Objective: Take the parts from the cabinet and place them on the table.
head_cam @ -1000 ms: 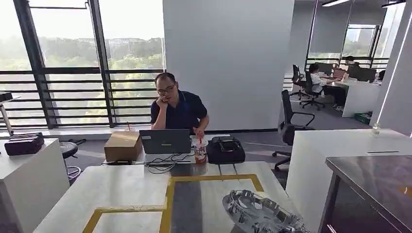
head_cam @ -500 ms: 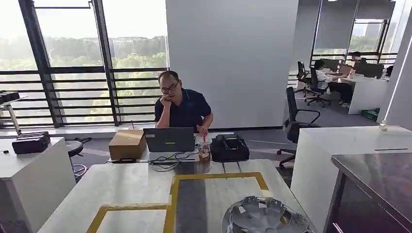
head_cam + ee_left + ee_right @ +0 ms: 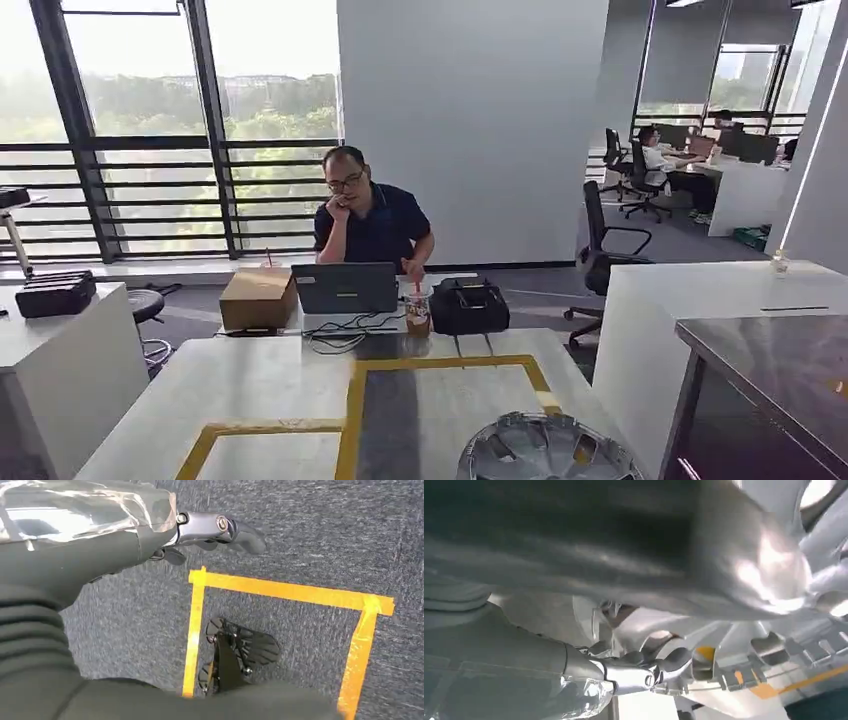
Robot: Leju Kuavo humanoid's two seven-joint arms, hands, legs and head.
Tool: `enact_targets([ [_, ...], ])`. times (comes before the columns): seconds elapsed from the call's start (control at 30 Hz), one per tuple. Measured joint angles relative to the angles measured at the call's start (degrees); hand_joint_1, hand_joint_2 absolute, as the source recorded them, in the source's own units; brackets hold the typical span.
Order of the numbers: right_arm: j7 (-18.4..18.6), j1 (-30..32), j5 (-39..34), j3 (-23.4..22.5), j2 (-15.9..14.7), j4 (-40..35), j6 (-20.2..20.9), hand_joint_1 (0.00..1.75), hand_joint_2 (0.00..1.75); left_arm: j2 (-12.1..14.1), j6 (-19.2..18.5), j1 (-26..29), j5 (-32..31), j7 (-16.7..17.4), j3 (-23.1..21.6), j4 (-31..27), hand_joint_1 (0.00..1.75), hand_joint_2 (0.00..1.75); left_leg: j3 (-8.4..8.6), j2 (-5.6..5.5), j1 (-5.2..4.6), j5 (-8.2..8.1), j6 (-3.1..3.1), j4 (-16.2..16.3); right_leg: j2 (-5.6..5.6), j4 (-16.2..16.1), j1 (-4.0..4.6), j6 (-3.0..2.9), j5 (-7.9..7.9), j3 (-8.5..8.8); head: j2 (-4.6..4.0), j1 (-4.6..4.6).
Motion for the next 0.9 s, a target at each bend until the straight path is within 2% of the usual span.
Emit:
enact_targets([
  [0.03, 0.0, 0.3, 0.2, -0.1, -0.3, -0.4, -0.1, 0.00, 0.00, 0.0, 0.0, -0.1, -0.1, 0.0, 0.0, 0.0, 0.00, 0.00, 0.52, 0.10, 0.52, 0.68, 0.74, -0.9, -0.01, 0.1, 0.05, 0.33, -0.24, -0.29, 0.02, 0.07],
  [0.07, 0.0, 0.4, 0.5, -0.2, -0.6, -0.6, -0.3, 0.00, 0.00, -0.3, -0.1, -0.1, -0.3, 0.1, 0.0, 0.0, 0.00, 0.00, 0.59, 0.12, 0.41, 0.92, 1.01, -1.3, -0.07, 1.3, -0.05, 0.27, -0.94, -0.94, 0.00, 0.13],
  [0.1, 0.1, 0.3, 0.9, -0.2, -1.0, -0.9, -0.5, 0.00, 0.00, -0.3, -0.1, -0.1, -0.6, 0.1, 0.0, -0.1, 0.00, 0.00, 0.47, 0.11, 0.36, 1.03, 1.42, -1.3, -0.06, 4.6, -0.07, -0.16, -2.79, -2.41, 0.02, 0.29],
  [0.13, 0.4, 0.3, 1.4, -0.2, -1.3, -1.0, -0.6, 0.00, 0.00, -0.3, -0.1, -0.1, -0.7, 0.2, 0.0, -0.1, 0.00, 0.00, 0.41, 0.12, 0.24, 1.08, 1.50, -1.3, -0.05, 9.5, -0.08, -0.49, -4.82, -4.66, 0.02, 0.35],
  [0.17, 0.5, 0.4, 1.9, -0.1, -1.4, -1.1, -0.6, 0.00, 0.00, -0.4, -0.2, 0.0, -0.9, 0.2, 0.0, -0.1, 0.00, 0.00, 0.33, 0.13, 0.17, 1.11, 1.56, -1.3, -0.04, 14.5, -0.07, -0.55, -6.53, -6.98, 0.00, 0.42],
  [0.2, 0.7, 0.5, 2.3, 0.0, -1.6, -1.3, -0.6, 0.00, 0.00, -0.5, -0.2, 0.0, -1.2, 0.3, 0.0, -0.1, 0.00, 0.00, 0.26, 0.12, 0.07, 1.11, 1.56, -1.2, -0.06, 17.9, -0.10, -0.37, -7.36, -8.61, 0.00, 0.42],
  [0.23, 1.0, 0.5, 3.0, 0.1, -1.7, -1.4, -0.6, 0.00, 0.00, -0.7, -0.5, 0.0, -1.3, 0.3, 0.0, -0.1, 0.00, 0.00, 0.25, 0.11, 0.06, 1.12, 1.56, -1.2, -0.08, 18.4, -0.18, -0.02, -7.11, -8.95, 0.00, 0.48],
  [0.27, 1.2, 0.3, 3.7, 0.2, -1.9, -1.6, -0.5, 0.00, 0.00, -0.7, -0.7, 0.0, -1.4, 0.5, 0.0, -0.1, 0.00, 0.00, 0.26, 0.11, 0.07, 1.11, 1.55, -1.2, -0.10, 16.1, -0.23, 0.48, -5.94, -7.70, 0.02, 0.53],
  [0.3, 1.5, -0.2, 4.4, 0.4, -2.0, -1.8, -0.4, 0.00, 0.00, -0.9, -0.8, 0.0, -1.6, 0.5, 0.0, -0.1, 0.00, 0.00, 0.26, 0.10, 0.12, 1.08, 1.51, -1.0, -0.13, 11.8, -0.32, 1.04, -4.19, -5.50, 0.00, 0.59],
  [0.33, 1.6, -0.9, 5.2, 0.6, -2.3, -1.9, -0.3, 0.00, 0.00, -1.0, -0.9, 0.0, -1.7, 0.9, 0.0, -0.1, 0.00, 0.00, 0.24, 0.10, 0.16, 0.95, 1.31, -0.7, -0.18, 6.1, -0.44, 1.52, -2.19, -2.56, 0.02, 0.63],
  [0.37, 1.6, -1.8, 5.8, 0.8, -2.4, -1.9, -0.2, 0.00, 0.00, -1.1, -0.9, 0.0, -1.7, 1.0, 0.0, -0.1, 0.00, 0.00, 0.02, 0.10, -0.04, 0.72, 0.98, -0.3, -0.30, 1.8, -0.57, 1.69, -1.10, -0.26, 0.02, 0.74],
  [0.4, 1.7, -2.8, 6.2, 1.0, -2.5, -1.9, 0.0, 0.00, 0.00, -1.1, -0.8, 0.0, -1.7, 1.2, 0.0, -0.1, 0.00, 0.00, -0.51, 0.16, -0.46, 0.39, 0.53, 0.4, -0.07, 1.1, -0.14, 0.98, -1.30, 0.20, 0.00, 0.75],
  [0.43, 1.8, -3.5, 6.9, 1.2, -2.7, -2.0, 0.1, 0.00, 0.00, -1.2, -0.6, 0.1, -1.7, 1.5, 0.0, -0.1, 0.00, 0.00, -0.62, 0.20, -0.36, 0.44, 0.39, 0.3, -0.08, 1.2, -0.19, 0.46, -1.16, -0.02, 0.02, 0.50],
  [0.5, 1.8, -4.7, 8.2, 1.7, -2.8, -2.1, 0.5, 0.00, 0.00, -1.3, -0.2, 0.3, -1.9, 2.2, 0.1, -0.1, 0.00, 0.00, -0.64, 0.21, -0.12, 0.65, -0.08, 0.2, -0.05, 1.3, 0.19, -0.11, -1.09, -0.21, 0.02, 0.44],
  [0.53, 1.8, -5.6, 8.8, 2.0, -2.9, -2.1, 0.5, 0.00, 0.00, -1.2, -0.2, 0.4, -2.2, 2.6, 0.1, -0.1, 0.00, 0.00, -0.73, 0.21, -0.09, 0.45, -0.33, 0.4, -0.06, 1.1, -0.48, -0.49, -0.87, -0.12, 0.02, 0.53],
  [0.57, 1.7, -6.8, 9.4, 2.3, -3.0, -2.3, 0.5, 0.00, 0.00, -1.3, -0.2, 0.5, -2.5, 3.0, 0.1, -0.2, 0.00, 0.00, -1.28, 0.16, -0.04, -0.31, -0.68, 1.2, -0.05, 1.0, -0.55, -0.66, -0.84, -0.08, 0.00, 0.55],
  [0.6, 1.6, -8.0, 9.7, 2.7, -3.1, -2.5, 0.6, 0.00, 0.00, -1.4, -0.2, 0.5, -2.9, 3.3, 0.1, -0.3, 0.00, 0.00, -2.42, 0.18, 0.09, -2.16, -1.13, 3.9, -0.06, 1.0, -0.61, -1.11, -0.79, -0.10, 0.00, 0.18],
  [0.67, 1.4, -10.2, 10.4, 3.4, -3.1, -2.8, 0.4, 0.00, 0.00, -1.6, -0.5, 0.5, -3.1, 3.8, 0.1, -0.8, 0.00, 0.00, -6.80, 0.20, 0.59, -6.53, -1.72, 13.3, -0.06, 1.1, -0.43, -1.31, -0.77, -0.22, 0.00, 0.13],
  [0.7, 1.4, -11.2, 10.5, 3.7, -3.1, -3.1, 0.3, 0.00, 0.00, -1.8, -0.8, 0.6, -3.3, 4.0, 0.1, -1.1, 0.00, 0.00, -8.66, 0.20, 0.66, -7.76, -1.85, 17.2, -0.07, 1.1, -0.31, -1.31, -0.78, -0.23, 0.00, 0.09],
  [0.73, 1.5, -12.0, 10.5, 3.9, -3.2, -3.5, 0.2, 0.00, 0.00, -1.9, -0.9, 0.7, -3.5, 4.0, 0.1, -1.4, 0.00, 0.00, -9.36, 0.20, 0.72, -7.59, -1.84, 18.6, -0.06, 1.1, -0.27, -1.31, -0.78, -0.22, 0.02, 0.09],
  [0.77, 1.6, -12.8, 10.5, 4.2, -3.3, -4.2, 0.0, 0.00, 0.00, -2.1, -0.9, 0.7, -3.6, 4.0, 0.1, -1.6, 0.00, 0.00, -8.79, 0.20, 0.74, -6.33, -1.73, 17.2, -0.05, 1.1, -0.18, -1.31, -0.78, -0.17, 0.02, 0.04],
  [0.8, 2.0, -13.8, 10.5, 4.3, -3.4, -5.0, -0.2, 0.00, 0.00, -2.3, -0.9, 0.7, -3.7, 4.0, 0.1, -1.9, 0.00, 0.00, -6.98, 0.20, 0.73, -4.10, -1.52, 13.5, -0.03, 1.1, -0.08, -1.31, -0.77, -0.11, 0.02, 0.02],
  [0.83, 2.3, -14.7, 10.5, 4.3, -3.7, -6.1, -0.6, 0.00, 0.00, -2.4, -1.0, 0.6, -4.0, 4.0, 0.1, -2.1, 0.00, 0.00, -4.31, 0.17, 0.65, -1.51, -1.07, 8.1, 0.01, 1.1, 0.02, -1.30, -0.77, -0.03, 0.02, -0.02],
  [0.87, 2.5, -15.7, 10.3, 4.3, -4.0, -7.2, -1.0, 0.00, 0.00, -2.5, -1.0, 0.6, -4.2, 3.9, 0.1, -2.4, 0.00, 0.00, -1.60, 0.12, 0.42, 0.58, -0.36, 3.0, 0.03, 1.0, 0.07, -1.29, -0.77, 0.07, 0.00, -0.04],
  [0.9, 2.7, -16.5, 10.0, 4.3, -4.2, -8.5, -1.5, 0.00, 0.00, -2.6, -1.0, 0.6, -4.3, 3.8, 0.0, -2.7, 0.00, 0.00, -0.38, 0.20, 0.20, -0.22, 0.12, 1.0, 0.03, 1.1, 0.37, -1.19, -0.76, -0.08, 0.00, 0.04],
])
